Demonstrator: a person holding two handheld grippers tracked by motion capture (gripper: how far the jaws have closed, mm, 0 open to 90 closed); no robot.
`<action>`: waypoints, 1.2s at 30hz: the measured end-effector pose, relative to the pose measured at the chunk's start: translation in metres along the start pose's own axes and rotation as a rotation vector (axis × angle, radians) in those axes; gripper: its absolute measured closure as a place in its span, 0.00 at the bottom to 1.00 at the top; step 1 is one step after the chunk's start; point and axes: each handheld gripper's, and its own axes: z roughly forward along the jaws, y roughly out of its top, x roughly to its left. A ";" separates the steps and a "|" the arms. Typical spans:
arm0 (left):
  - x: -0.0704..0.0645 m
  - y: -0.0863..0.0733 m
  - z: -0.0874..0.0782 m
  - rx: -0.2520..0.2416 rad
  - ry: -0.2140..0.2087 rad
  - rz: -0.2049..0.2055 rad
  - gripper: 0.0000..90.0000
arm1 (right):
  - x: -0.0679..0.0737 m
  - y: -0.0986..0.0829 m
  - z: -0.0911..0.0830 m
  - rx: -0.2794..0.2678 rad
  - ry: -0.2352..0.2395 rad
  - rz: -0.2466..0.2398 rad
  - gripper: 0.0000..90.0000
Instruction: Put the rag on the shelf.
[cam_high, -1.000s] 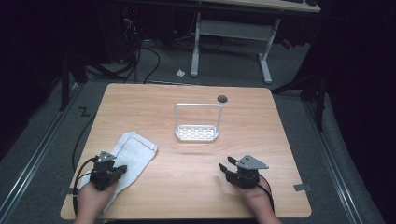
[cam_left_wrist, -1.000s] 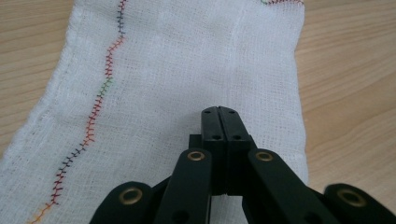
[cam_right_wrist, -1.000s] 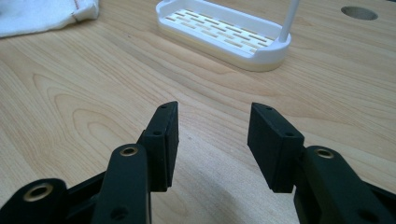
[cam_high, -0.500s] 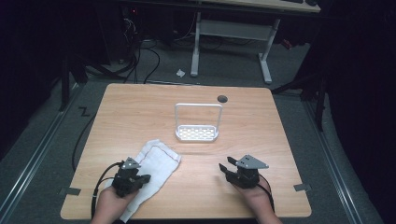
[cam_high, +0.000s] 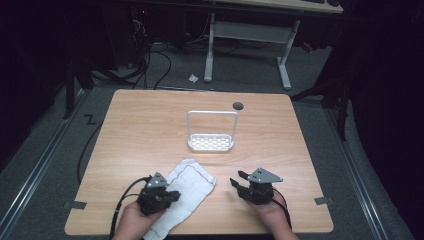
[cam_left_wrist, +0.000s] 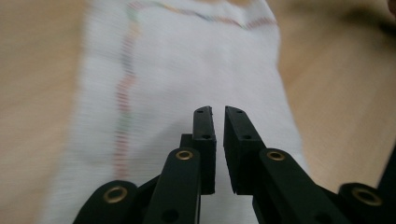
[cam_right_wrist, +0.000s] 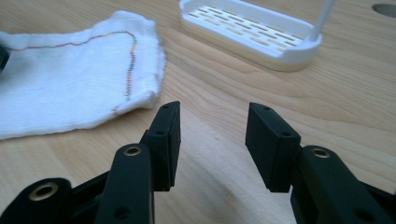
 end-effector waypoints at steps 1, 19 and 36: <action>0.010 -0.002 -0.006 -0.012 0.042 -0.023 0.93 | 0.003 0.001 0.000 -0.005 0.012 -0.002 0.64; 0.004 -0.015 0.010 0.104 -0.017 -0.011 1.00 | 0.065 0.011 0.040 0.177 0.144 -0.113 1.00; -0.063 -0.011 0.040 0.146 -0.267 0.149 1.00 | 0.025 0.001 0.029 0.150 0.027 -0.037 1.00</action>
